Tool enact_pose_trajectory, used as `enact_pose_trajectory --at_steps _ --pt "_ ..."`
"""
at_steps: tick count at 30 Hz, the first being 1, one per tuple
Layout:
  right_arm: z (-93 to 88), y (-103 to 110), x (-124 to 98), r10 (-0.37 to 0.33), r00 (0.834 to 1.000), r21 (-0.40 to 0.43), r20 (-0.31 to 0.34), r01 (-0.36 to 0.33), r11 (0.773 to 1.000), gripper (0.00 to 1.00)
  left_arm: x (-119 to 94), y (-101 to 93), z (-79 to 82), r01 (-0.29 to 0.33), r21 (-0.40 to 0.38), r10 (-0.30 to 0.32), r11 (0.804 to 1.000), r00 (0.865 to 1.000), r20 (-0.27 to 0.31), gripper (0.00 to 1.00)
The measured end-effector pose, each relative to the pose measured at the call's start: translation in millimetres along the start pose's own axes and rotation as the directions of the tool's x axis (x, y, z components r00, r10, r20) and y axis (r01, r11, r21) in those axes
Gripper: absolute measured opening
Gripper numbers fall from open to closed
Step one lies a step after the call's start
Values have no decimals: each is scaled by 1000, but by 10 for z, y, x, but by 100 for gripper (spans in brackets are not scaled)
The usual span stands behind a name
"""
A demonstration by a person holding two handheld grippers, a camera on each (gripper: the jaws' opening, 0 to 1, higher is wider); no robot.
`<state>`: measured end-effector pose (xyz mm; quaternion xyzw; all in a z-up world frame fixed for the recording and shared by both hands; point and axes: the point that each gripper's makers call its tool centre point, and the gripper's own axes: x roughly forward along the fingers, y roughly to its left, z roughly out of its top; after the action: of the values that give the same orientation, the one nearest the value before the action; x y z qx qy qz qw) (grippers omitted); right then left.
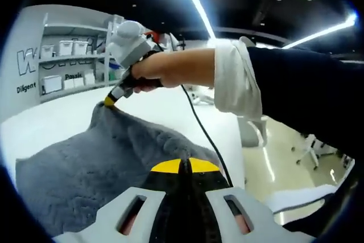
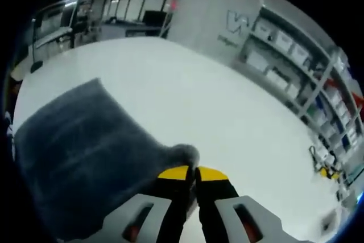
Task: Open the folded towel by lifting each exposed corner and separating the folded layers until the towel lies flat within the target outline without major curled edges
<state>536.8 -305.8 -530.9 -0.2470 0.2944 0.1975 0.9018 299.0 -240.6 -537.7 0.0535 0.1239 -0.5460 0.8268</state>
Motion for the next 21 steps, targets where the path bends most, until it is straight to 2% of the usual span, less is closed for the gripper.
enact_pose_trajectory --at_steps 8,19,21 --pt "260 94 6 5 1000 -36 11 -5 999 0 -260 85 147 -36 28 35 999 999 35 3" --pt "626 256 22 28 999 -46 42 -26 999 0 -607 118 154 -80 5 79 997 994 69 3" --pt "704 295 16 32 999 -69 43 -29 997 0 -714 168 164 -97 -6 98 995 991 87 3"
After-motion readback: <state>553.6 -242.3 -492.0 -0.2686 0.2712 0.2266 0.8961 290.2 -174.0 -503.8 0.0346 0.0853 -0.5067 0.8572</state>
